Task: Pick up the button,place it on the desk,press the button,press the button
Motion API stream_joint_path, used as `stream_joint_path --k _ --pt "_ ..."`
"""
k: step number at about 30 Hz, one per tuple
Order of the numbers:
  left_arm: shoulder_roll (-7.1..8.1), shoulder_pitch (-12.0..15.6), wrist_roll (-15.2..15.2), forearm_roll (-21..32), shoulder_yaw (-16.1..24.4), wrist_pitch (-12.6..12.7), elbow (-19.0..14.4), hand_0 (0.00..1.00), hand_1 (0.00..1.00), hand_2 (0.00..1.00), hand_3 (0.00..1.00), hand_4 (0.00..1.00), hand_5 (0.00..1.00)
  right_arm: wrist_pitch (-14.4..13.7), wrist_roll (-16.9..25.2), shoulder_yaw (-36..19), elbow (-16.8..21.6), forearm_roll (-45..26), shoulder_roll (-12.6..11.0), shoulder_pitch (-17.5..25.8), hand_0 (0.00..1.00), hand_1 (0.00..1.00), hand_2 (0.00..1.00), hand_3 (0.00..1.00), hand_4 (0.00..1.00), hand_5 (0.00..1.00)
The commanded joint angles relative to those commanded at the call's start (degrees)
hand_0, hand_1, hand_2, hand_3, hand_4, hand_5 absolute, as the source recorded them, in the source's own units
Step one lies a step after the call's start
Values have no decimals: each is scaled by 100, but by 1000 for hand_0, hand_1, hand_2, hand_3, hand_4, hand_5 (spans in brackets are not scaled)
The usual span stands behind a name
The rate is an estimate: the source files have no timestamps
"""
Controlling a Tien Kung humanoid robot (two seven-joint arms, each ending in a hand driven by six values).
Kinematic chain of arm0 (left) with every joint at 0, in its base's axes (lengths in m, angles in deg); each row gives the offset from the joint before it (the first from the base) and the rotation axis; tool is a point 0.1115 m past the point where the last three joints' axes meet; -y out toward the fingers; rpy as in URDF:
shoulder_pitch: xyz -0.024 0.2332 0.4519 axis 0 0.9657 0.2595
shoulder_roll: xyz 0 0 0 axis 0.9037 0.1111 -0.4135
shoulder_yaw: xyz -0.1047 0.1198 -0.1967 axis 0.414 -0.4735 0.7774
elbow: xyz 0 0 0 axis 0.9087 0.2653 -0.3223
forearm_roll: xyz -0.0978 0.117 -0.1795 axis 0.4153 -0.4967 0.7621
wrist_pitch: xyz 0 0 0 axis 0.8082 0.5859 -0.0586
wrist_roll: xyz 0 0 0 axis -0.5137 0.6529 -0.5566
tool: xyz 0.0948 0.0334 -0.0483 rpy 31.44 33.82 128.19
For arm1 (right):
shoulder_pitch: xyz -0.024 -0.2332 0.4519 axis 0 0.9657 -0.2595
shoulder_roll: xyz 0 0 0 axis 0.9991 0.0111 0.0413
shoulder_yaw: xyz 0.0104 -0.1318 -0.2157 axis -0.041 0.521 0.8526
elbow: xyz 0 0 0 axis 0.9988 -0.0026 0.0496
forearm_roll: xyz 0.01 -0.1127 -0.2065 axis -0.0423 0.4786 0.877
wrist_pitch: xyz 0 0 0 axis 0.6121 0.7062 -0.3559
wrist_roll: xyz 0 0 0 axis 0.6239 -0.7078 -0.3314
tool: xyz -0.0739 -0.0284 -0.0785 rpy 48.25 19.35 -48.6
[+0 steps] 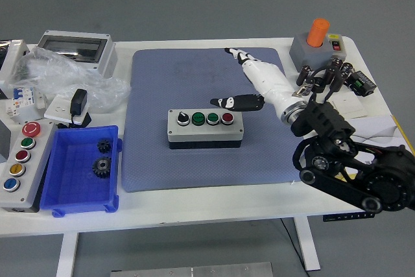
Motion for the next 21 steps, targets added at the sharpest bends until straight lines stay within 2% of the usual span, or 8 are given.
stream_joint_path --k 3,4,9,10,12,15,16,21 --pt "29 6 9 30 -20 -7 5 659 690 641 645 748 426 423 -364 -248 479 138 -480 10 724 839 998 998 998 479" --pt "37 7 10 39 -23 -10 7 659 691 641 644 749 427 582 -487 -226 634 124 -633 -24 623 680 695 964 766 438" --pt "61 0 11 57 -28 -20 11 659 691 641 644 749 427 1425 -906 -8 1295 2 -1206 -261 623 680 695 964 766 438" --pt "61 -3 11 58 -28 -22 11 658 689 640 644 749 425 1568 -938 26 1295 -15 -1220 -298 289 341 225 887 283 2" --pt "59 -10 10 61 -29 -27 12 658 689 640 644 749 425 1906 -991 119 1295 -58 -1185 -386 289 341 225 887 283 2" --pt "58 -13 14 80 -51 -33 13 658 689 640 644 749 425 2220 -991 263 1295 -134 -1072 -500 289 341 225 887 283 2" --pt "57 -13 15 87 -58 -35 13 659 689 640 644 749 424 2283 -985 311 1295 -161 -1032 -535 268 336 225 917 268 2" --pt "56 -20 25 126 -106 -46 16 659 689 640 644 749 424 2343 -959 655 1289 -270 -760 -733 268 336 225 917 268 2"
